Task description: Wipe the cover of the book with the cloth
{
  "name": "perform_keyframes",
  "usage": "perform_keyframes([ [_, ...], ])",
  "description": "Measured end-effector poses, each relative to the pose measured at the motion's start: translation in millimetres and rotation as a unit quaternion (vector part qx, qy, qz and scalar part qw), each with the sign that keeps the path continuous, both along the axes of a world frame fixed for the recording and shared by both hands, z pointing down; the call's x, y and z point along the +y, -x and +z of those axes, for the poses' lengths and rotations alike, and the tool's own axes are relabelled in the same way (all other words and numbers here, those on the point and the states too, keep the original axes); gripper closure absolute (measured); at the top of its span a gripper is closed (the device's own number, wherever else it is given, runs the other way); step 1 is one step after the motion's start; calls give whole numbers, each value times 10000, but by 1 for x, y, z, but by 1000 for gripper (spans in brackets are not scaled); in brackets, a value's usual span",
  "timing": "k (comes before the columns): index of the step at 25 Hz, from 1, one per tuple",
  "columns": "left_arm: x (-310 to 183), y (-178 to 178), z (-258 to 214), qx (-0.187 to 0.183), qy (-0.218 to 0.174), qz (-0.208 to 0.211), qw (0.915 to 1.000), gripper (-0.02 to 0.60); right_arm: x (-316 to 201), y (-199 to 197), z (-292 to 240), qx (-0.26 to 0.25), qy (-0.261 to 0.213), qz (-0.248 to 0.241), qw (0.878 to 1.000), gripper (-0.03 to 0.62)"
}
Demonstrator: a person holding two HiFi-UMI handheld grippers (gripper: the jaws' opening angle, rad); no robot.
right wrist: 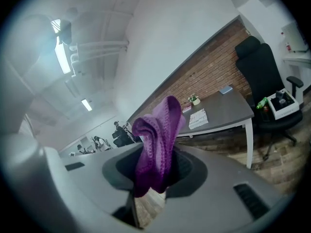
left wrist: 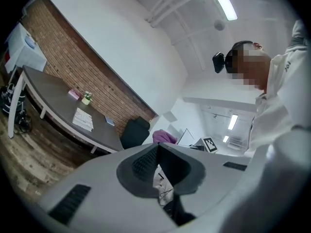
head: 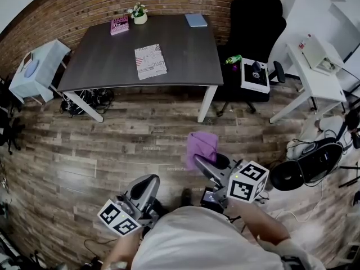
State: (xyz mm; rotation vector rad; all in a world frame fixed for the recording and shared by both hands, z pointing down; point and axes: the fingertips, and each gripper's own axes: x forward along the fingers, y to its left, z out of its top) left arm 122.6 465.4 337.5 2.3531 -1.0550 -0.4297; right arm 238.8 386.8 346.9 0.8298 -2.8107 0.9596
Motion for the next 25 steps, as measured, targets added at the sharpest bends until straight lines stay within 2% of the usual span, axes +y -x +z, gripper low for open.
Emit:
perform_keyframes([
  [4,-5,-29,0,111,65,311,9994,574,-8,-19,5,110,24,-25,9999,473],
  [9,-15,-32,2,9,123,225,9997,574,-22,-35,13,135,112,116,9998,471],
  [18,-61,-2,10,-27,122,73,9999,574,-49,-17,23,511,18,90,9986,471],
  [25,-119,41,13,108,101,266,9995,574,-100,32,26,636,-1,113,9979,471],
])
